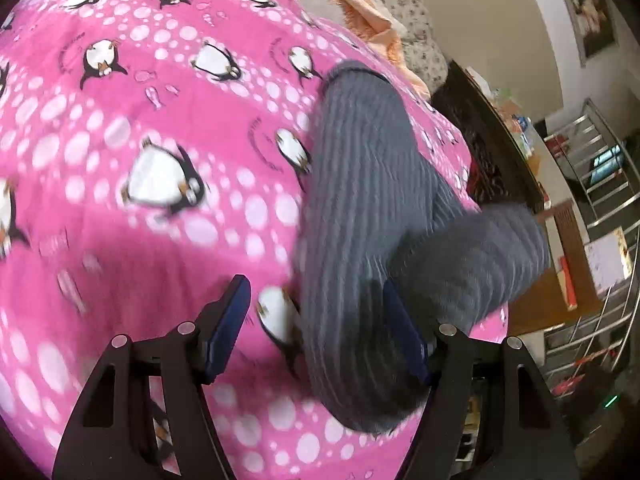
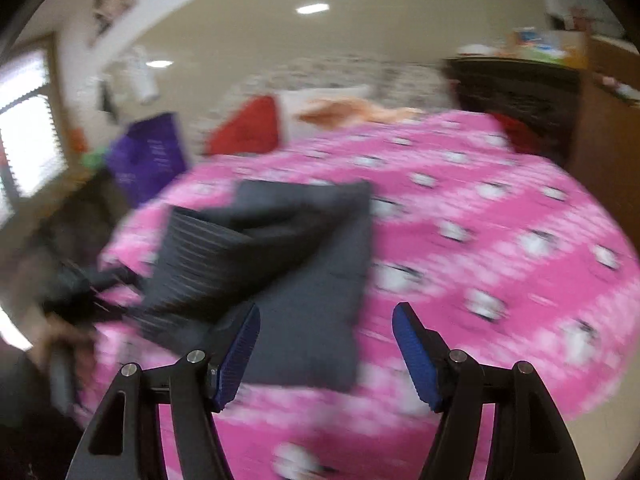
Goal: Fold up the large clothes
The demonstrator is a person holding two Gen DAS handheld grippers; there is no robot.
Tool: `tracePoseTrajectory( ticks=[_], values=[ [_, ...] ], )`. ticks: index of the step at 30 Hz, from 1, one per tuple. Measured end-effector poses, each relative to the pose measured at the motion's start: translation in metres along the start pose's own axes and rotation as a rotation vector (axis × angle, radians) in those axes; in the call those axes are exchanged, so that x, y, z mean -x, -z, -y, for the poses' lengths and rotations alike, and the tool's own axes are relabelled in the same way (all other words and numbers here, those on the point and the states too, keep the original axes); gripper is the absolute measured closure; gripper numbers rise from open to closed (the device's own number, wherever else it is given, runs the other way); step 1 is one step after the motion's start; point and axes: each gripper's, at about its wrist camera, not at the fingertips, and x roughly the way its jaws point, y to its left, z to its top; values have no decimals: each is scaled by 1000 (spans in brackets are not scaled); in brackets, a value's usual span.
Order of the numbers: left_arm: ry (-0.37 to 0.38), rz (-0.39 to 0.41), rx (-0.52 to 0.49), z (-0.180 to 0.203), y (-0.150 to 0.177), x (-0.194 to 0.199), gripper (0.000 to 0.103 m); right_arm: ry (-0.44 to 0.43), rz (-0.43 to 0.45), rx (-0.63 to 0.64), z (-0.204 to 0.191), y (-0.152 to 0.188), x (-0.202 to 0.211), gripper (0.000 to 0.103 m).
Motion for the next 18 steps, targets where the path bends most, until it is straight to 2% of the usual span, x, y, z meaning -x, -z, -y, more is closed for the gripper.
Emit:
tracePoseTrajectory(
  ticks=[2, 6, 7, 9, 13, 15, 18],
  values=[
    [13, 16, -52, 10, 10, 5, 35, -79, -3, -15, -17, -12, -13, 34],
    [65, -33, -181, 40, 21, -7, 35, -168, -41, -101, -31, -14, -36, 34],
    [40, -20, -229, 47, 26, -9, 35, -188, -55, -133, -31, -12, -41, 34],
    [19, -5, -274, 50, 31, -11, 32, -183, -67, -157, -30, -7, -43, 34],
    [26, -20, -261, 40, 34, -20, 29, -157, -103, -179, -21, 4, -51, 33],
    [21, -31, -262, 40, 39, -22, 29, -136, -81, -138, -24, 5, -47, 33],
    [22, -43, -278, 42, 47, -24, 28, -158, -49, -38, -36, -1, -45, 34]
  ],
)
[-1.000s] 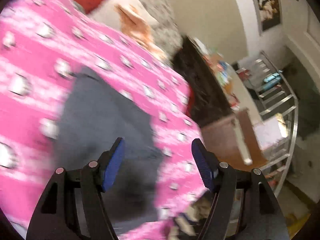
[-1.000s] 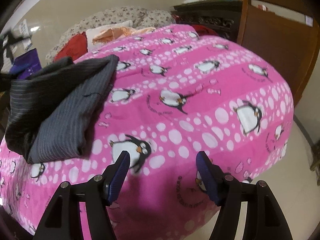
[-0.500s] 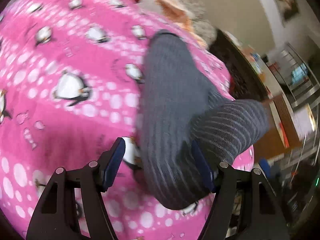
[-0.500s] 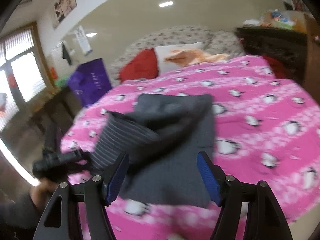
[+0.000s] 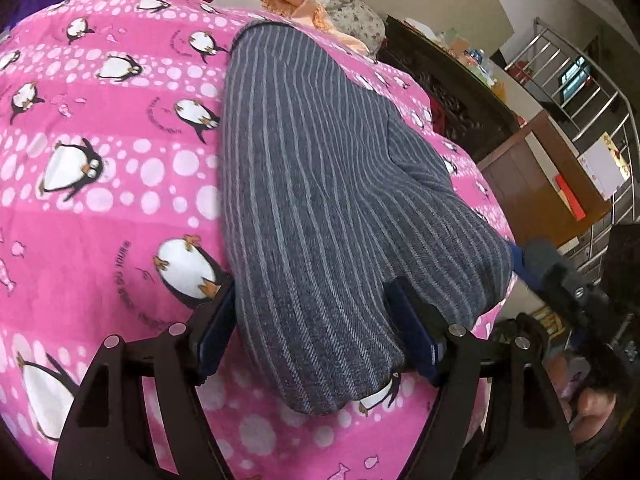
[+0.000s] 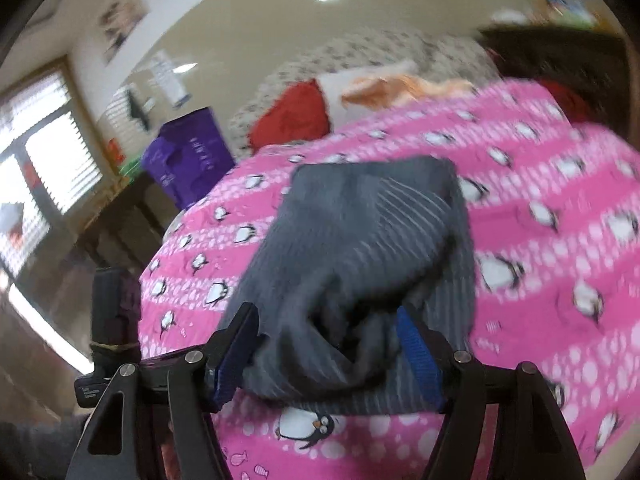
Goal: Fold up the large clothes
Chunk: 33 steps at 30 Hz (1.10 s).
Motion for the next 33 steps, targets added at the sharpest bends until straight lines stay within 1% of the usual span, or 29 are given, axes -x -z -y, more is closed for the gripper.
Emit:
tracePoseTrajectory(
  ticks=[1, 2, 3, 5, 6, 7, 8, 9, 11, 13, 16, 18, 20, 21, 22, 23, 24, 25, 26, 28, 29, 30, 31, 32, 33],
  values=[
    [2, -8, -3, 2, 1, -3, 28, -17, -11, 23, -3, 0, -4, 37],
    [-2, -12, -5, 3, 0, -5, 28, -35, -30, 29, -2, 0, -10, 46],
    [-1, -16, -6, 3, 1, -6, 28, -55, -79, 29, 0, 2, -20, 53],
    [3, -25, -1, 2, 3, -7, 28, -35, -155, 25, 5, 9, -37, 74],
    [8, -35, 4, 0, 3, -8, 28, -19, -176, 37, 7, 13, -42, 78],
    [17, -39, 10, -1, 3, -7, 28, -16, -181, 42, 10, 16, -45, 86],
    [31, -35, 15, -2, 3, -5, 28, -37, -178, 35, 16, 17, -46, 90],
    [49, -27, 17, -2, 2, -1, 27, -45, -163, 31, 22, 17, -44, 91],
    [58, 4, 0, 2, 0, 8, 27, -21, -148, 47, 30, 14, -39, 93],
    [51, 40, -39, 11, -1, 17, 27, 22, -146, 71, 38, 9, -35, 94],
    [35, 76, -84, 22, -2, 22, 27, 26, -161, 66, 54, 2, -28, 94],
    [9, 91, -93, 27, -1, 23, 27, 37, -175, 62, 58, 8, -29, 94],
    [-10, 148, -110, 32, -1, 33, 28, 72, -185, 68, 62, 13, -32, 94],
    [-11, 190, -120, 34, -2, 41, 28, 84, -187, 39, 70, 15, -33, 94],
    [-1, 235, -132, 36, -2, 49, 28, 93, -183, 13, 76, 16, -33, 94],
    [19, 270, -144, 39, -4, 56, 28, 110, -179, -13, 84, 18, -32, 98],
    [44, 295, -167, 44, -5, 61, 28, 141, -190, -20, 91, 19, -32, 99],
    [55, 302, -189, 47, -6, 62, 28, 167, -224, -25, 96, 22, -34, 99],
    [66, 301, -210, 50, -8, 61, 28, 158, -241, -44, 102, 27, -35, 99],
    [87, 275, -245, 55, -7, 53, 28, 170, -202, -40, 102, 27, -22, 99],
    [90, 227, -248, 54, -7, 43, 28, 176, -178, -34, 99, 25, -15, 99],
    [57, 162, -219, 47, -6, 28, 32, 181, -151, -32, 97, 21, -7, 99],
    [54, 150, -182, 40, -6, 24, 39, 186, -125, -26, 93, 16, 0, 99],
    [59, 163, -150, 35, -5, 26, 39, 178, -92, -5, 85, 9, 9, 99],
    [61, 178, -144, 33, -4, 30, 39, 157, -62, 23, 75, 2, 17, 99]
  ],
)
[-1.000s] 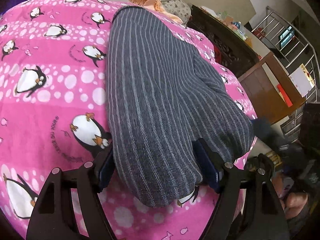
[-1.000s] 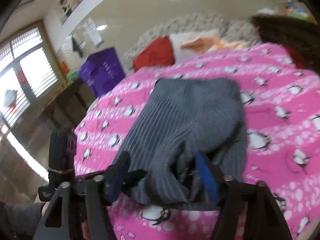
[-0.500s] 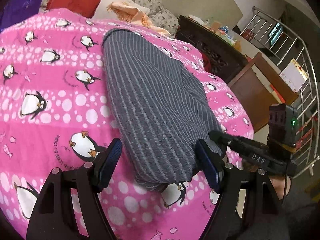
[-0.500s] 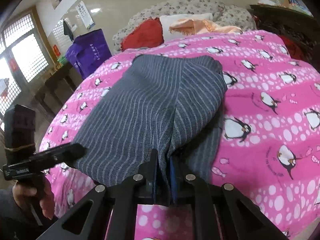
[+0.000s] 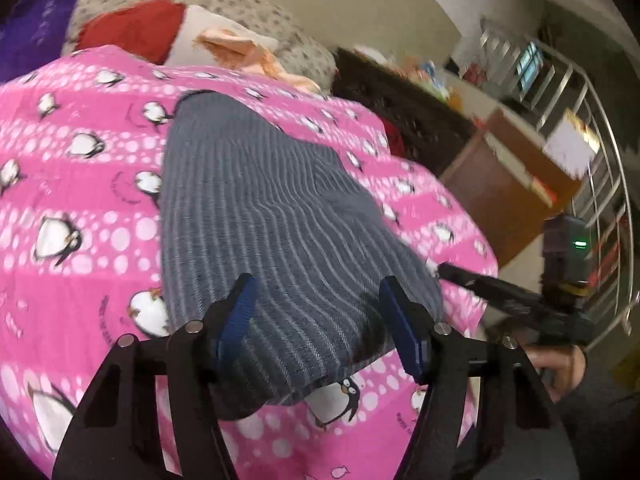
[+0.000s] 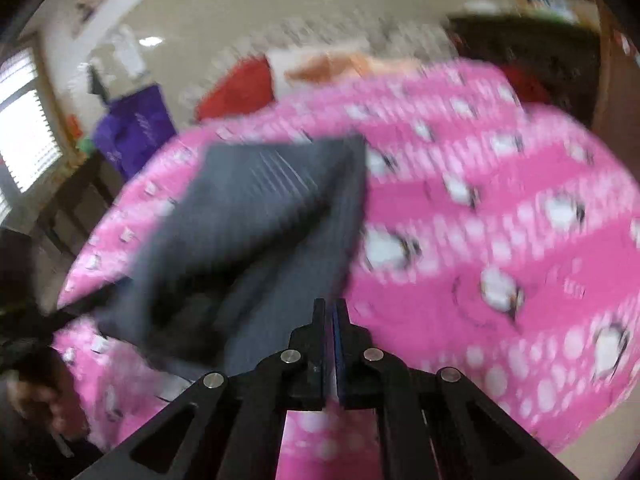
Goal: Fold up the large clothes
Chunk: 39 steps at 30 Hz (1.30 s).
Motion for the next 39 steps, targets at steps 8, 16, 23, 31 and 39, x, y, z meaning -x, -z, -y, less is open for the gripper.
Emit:
tracePoseTrajectory(
  ticks=[8, 16, 23, 31, 39],
  values=[
    [-75, 58, 12, -15, -6, 30, 39, -254, 63, 171, -83, -24, 17, 99],
    [-207, -135, -106, -14, 29, -16, 40, -223, -170, 124, -72, 27, -66, 101],
    [-205, -81, -93, -16, 29, 0, 36, -294, -154, 38, -63, 22, -64, 100],
    [-174, 112, -97, 4, -56, 6, 37, -79, 57, 11, -74, -46, -25, 89],
    [-285, 56, 141, -42, -142, -77, 36, 132, 45, -279, -61, -105, -77, 73]
  ],
)
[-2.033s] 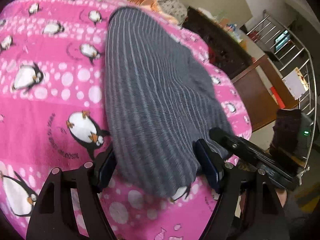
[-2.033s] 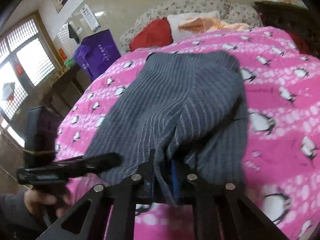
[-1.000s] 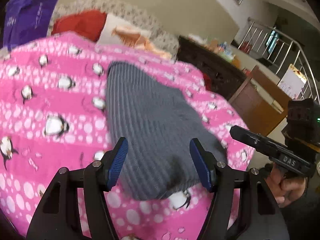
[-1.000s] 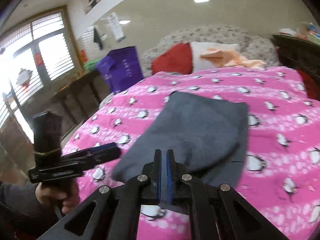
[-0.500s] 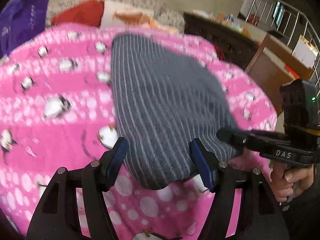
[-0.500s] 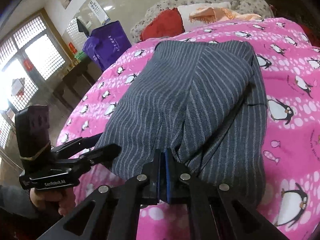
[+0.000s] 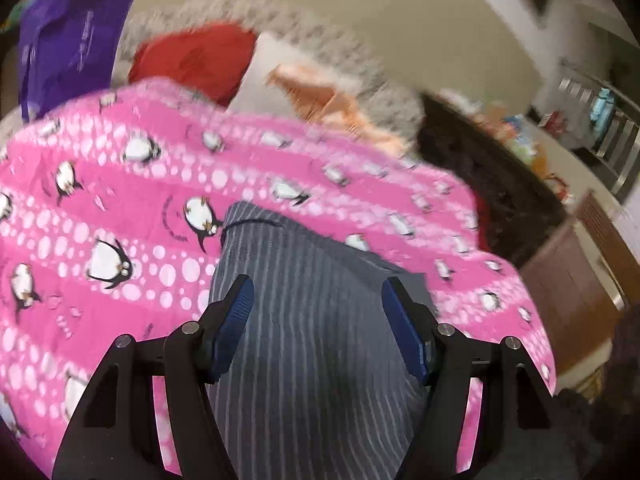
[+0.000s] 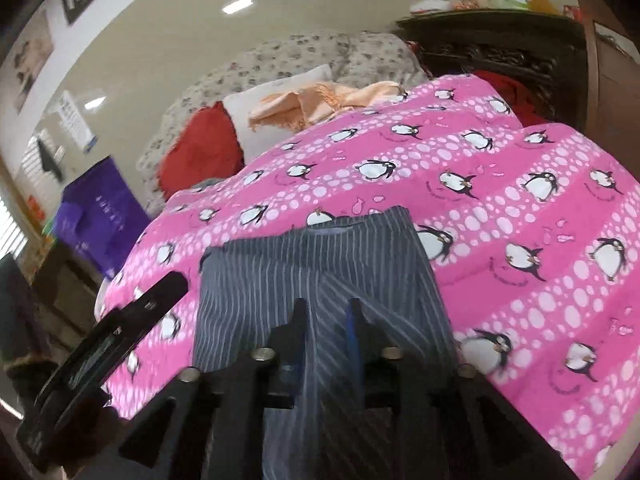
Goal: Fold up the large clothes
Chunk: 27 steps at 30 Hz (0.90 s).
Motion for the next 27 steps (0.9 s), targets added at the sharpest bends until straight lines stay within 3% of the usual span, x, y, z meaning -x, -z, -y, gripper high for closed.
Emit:
tracePoseTrajectory(
  ticks=[5, 7, 9, 17, 21, 23, 25, 27],
  values=[
    [-79, -92, -52, 0, -3, -54, 36, 78, -47, 61, 3, 8, -50, 70],
    [-105, -133, -20, -8, 1, -74, 36, 92, -82, 53, 14, 17, -68, 70],
    [-138, -162, -1, -18, 9, -89, 28, 96, -83, 79, 20, 29, -80, 69],
    [-204, -176, 11, -26, 11, -110, 16, 57, -61, 85, 27, 30, -93, 66],
    [-203, -182, 9, -25, 11, -111, 15, 38, -61, 78, 27, 30, -92, 61],
    [-189, -208, 13, -23, 8, -108, 14, -3, -86, 96, 25, 28, -91, 45],
    [-144, -247, 20, -21, -1, -90, 14, -41, -138, 154, 23, 21, -83, 45],
    [-84, -219, 13, -21, -4, -60, 14, -83, -100, 168, 32, 8, -55, 42]
  ],
)
